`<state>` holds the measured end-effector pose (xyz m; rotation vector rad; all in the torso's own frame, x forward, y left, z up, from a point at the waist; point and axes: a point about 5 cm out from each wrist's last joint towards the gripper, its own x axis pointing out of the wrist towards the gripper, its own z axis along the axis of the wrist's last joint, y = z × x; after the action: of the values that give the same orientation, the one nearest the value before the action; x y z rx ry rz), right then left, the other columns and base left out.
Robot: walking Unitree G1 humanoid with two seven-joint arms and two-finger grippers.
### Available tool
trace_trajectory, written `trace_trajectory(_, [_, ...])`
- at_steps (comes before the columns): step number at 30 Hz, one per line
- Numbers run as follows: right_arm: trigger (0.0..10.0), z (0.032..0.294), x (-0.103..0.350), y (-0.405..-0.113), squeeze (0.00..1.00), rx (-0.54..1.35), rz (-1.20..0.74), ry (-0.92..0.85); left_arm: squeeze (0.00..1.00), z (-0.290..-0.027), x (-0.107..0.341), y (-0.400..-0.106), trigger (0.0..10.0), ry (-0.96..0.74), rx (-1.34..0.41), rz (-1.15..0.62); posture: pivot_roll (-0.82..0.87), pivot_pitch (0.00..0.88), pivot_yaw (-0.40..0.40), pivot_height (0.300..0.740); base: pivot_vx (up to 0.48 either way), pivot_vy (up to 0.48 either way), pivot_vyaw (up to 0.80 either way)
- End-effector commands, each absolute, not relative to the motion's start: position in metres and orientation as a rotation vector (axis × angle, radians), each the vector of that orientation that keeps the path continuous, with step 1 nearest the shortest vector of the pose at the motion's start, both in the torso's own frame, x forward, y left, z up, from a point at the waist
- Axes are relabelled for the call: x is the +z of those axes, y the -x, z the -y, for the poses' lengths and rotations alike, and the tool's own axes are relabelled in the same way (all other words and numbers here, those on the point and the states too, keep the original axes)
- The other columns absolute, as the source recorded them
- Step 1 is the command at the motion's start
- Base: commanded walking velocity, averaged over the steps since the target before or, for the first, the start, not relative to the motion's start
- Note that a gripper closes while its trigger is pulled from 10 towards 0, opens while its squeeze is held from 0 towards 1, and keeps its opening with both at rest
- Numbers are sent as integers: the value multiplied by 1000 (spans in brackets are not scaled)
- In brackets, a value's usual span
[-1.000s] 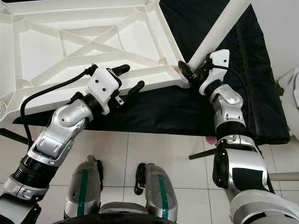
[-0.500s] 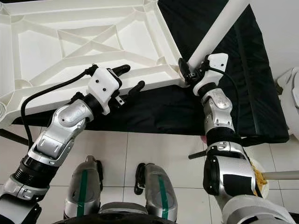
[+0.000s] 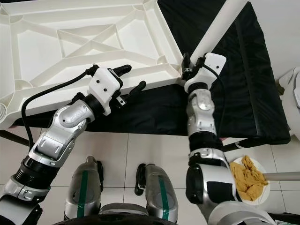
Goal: Building children table
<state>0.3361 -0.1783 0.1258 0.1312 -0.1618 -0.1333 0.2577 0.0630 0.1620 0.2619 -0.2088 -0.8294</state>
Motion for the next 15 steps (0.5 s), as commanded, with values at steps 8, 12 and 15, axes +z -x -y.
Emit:
trace_trajectory(8, [0, 180, 115, -324, 0, -335, 100, -116, 0, -59, 165, -256, 10000, -269, -888, 215, 99, 66, -111, 740, 0, 0, 0])
trace_trajectory(12, [0, 182, 115, -324, 0, -335, 95, -98, 0, -59, 165, -256, 10000, -270, -888, 215, 105, 63, -113, 740, 0, 0, 0])
trace_trajectory(15, [0, 180, 114, -322, 0, -340, 91, -92, 0, -60, 165, -255, 10000, -270, -886, 215, 105, 60, -113, 740, 0, 0, 0])
